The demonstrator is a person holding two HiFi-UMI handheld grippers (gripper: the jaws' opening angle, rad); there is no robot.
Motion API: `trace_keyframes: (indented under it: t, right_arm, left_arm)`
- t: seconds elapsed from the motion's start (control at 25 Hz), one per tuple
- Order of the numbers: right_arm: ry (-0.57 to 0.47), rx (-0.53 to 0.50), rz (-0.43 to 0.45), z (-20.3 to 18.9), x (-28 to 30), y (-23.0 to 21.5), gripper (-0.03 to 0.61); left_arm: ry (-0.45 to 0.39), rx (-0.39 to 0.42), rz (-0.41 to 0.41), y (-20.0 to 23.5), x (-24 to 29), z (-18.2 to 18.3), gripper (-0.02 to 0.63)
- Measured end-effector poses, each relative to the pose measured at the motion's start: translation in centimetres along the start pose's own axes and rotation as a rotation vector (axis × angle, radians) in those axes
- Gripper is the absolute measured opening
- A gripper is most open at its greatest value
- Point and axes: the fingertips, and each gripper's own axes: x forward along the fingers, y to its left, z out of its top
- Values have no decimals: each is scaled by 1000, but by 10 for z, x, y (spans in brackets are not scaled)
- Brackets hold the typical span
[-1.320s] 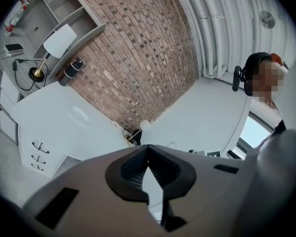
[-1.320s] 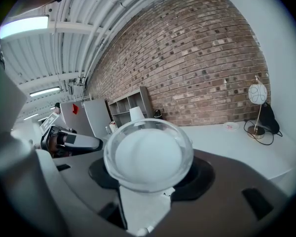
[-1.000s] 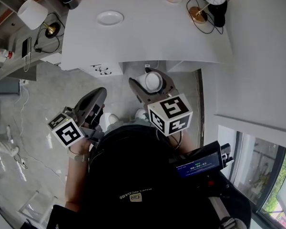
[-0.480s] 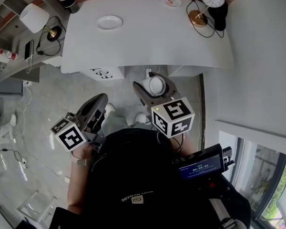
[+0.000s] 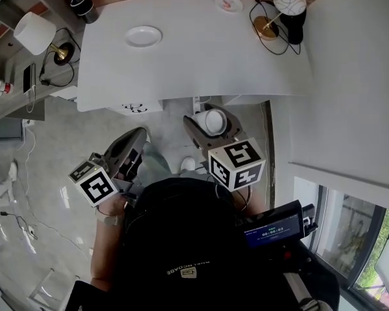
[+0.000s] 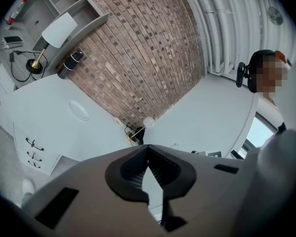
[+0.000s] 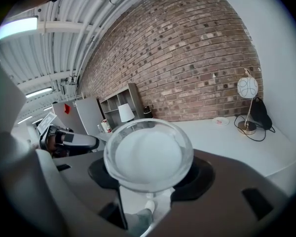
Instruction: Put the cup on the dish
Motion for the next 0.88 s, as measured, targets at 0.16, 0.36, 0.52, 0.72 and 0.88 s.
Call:
trace_keyframes:
  t: [0.16,0.36,0.52,0.72,0.88]
  right_arm:
    - [1,21,-38,15,26,-3,249]
    - [-6,31,-83,39,58,-5,249]
    - [-15,73,-101,54,80,-8,249]
    - [-13,79,-145,70,107,-12,249]
    - [-17,101,-161,82,132,-9,249]
  left_arm:
    - [26,-12,-11,24,7,27,6]
    - [55,-8,-49,46,19,67,6]
    - [75,-13,-78,66,30,92,6]
    - [102,-5,-126,84,38,118,6]
    - [119,1,-139,105,39,141,6]
